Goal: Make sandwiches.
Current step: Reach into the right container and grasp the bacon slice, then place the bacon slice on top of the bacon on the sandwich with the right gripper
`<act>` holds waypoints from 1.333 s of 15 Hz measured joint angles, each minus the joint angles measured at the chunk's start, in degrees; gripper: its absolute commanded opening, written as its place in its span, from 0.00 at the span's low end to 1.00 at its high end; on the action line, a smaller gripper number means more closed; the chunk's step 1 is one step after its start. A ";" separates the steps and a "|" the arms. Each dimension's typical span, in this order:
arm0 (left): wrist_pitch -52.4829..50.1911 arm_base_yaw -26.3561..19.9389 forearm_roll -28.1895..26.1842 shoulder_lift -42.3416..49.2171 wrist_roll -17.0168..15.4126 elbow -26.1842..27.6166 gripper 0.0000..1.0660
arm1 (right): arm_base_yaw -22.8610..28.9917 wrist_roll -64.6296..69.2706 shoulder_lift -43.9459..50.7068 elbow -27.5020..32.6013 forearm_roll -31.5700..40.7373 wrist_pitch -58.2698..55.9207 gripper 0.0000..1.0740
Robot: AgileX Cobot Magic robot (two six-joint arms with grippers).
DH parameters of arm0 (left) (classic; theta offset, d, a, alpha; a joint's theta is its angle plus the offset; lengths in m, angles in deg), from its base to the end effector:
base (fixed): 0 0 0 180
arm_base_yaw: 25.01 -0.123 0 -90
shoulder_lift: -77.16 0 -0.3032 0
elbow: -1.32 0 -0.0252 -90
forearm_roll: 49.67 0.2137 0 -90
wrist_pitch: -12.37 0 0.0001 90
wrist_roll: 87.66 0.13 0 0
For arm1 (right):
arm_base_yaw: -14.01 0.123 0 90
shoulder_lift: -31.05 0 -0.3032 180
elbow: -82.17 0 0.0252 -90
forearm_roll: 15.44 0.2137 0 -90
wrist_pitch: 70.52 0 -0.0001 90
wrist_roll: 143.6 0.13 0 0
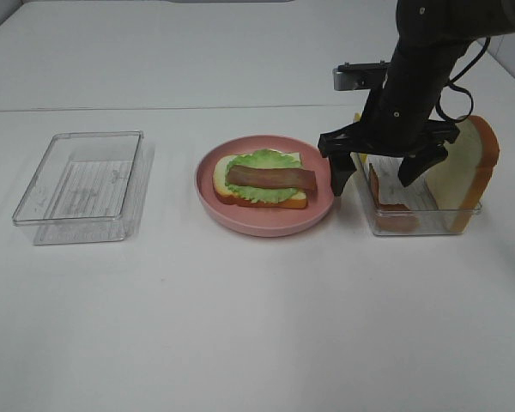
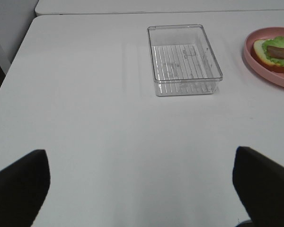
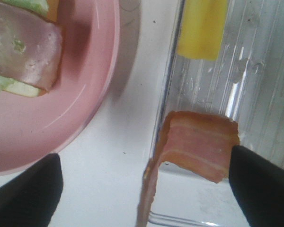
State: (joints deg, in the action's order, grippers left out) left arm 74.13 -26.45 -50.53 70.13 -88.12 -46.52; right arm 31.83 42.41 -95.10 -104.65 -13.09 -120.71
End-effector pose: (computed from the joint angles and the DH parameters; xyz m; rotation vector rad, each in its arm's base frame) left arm -0.0244 -0.0023 0.2453 -0.0327 2.0352 -0.0072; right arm 0.3806 0.1266 0.1573 -0.2708 2.9554 0.1054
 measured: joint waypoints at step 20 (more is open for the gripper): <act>0.00 0.00 0.00 0.00 0.00 0.00 0.92 | 0.11 1.55 2.92 0.00 -5.44 -0.29 0.00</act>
State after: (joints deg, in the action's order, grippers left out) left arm 74.13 -26.45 -50.53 70.13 -88.12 -46.52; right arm 31.95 43.96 -92.18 -104.65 -18.53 -121.00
